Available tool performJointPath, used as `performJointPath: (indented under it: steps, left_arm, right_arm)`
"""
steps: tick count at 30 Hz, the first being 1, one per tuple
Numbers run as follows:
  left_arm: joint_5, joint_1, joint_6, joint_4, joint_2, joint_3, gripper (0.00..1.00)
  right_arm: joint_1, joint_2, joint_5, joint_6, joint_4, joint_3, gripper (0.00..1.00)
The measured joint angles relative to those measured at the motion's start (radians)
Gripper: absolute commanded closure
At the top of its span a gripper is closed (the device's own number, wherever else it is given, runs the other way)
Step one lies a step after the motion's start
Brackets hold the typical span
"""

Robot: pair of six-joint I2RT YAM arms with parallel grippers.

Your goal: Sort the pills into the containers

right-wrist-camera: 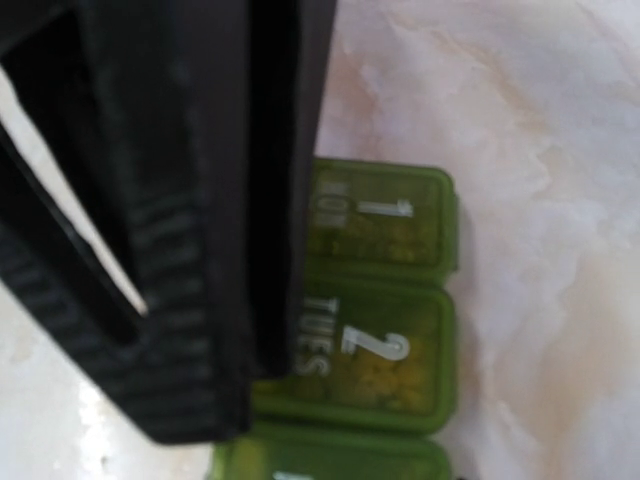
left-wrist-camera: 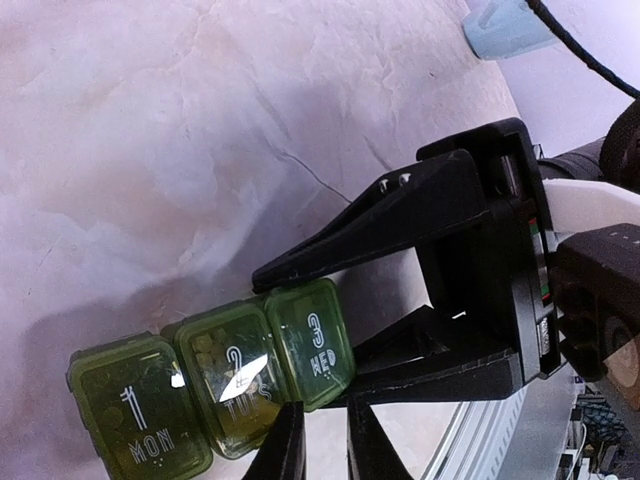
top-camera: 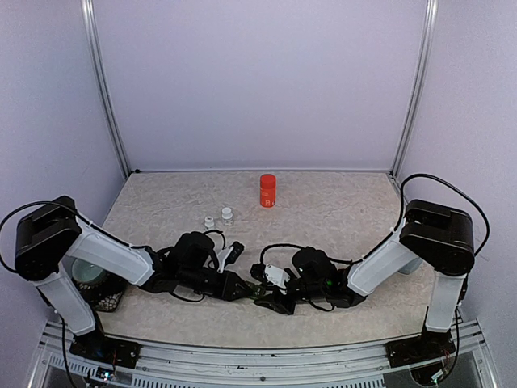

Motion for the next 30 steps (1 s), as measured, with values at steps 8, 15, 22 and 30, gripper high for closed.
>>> performJointPath:
  steps: [8, 15, 22, 30]
  left_arm:
    - [0.015, -0.002, -0.038, 0.077, 0.009, -0.044, 0.84]
    - [0.026, -0.003, -0.070, 0.161, 0.032, -0.082, 0.85]
    - [0.056, 0.029, -0.116, 0.218, 0.047, -0.116, 0.87]
    - [0.146, 0.008, -0.109, 0.273, 0.009, -0.109, 0.88]
  right_arm:
    - [0.000, 0.000, 0.000, 0.000, -0.003, 0.002, 0.56]
    - [0.000, 0.000, -0.001, 0.000, -0.003, 0.002, 0.56]
    - [-0.002, 0.000, -0.005, 0.002, -0.003, 0.002, 0.56]
    - [-0.007, 0.000, -0.005, 0.003, -0.005, 0.004, 0.56]
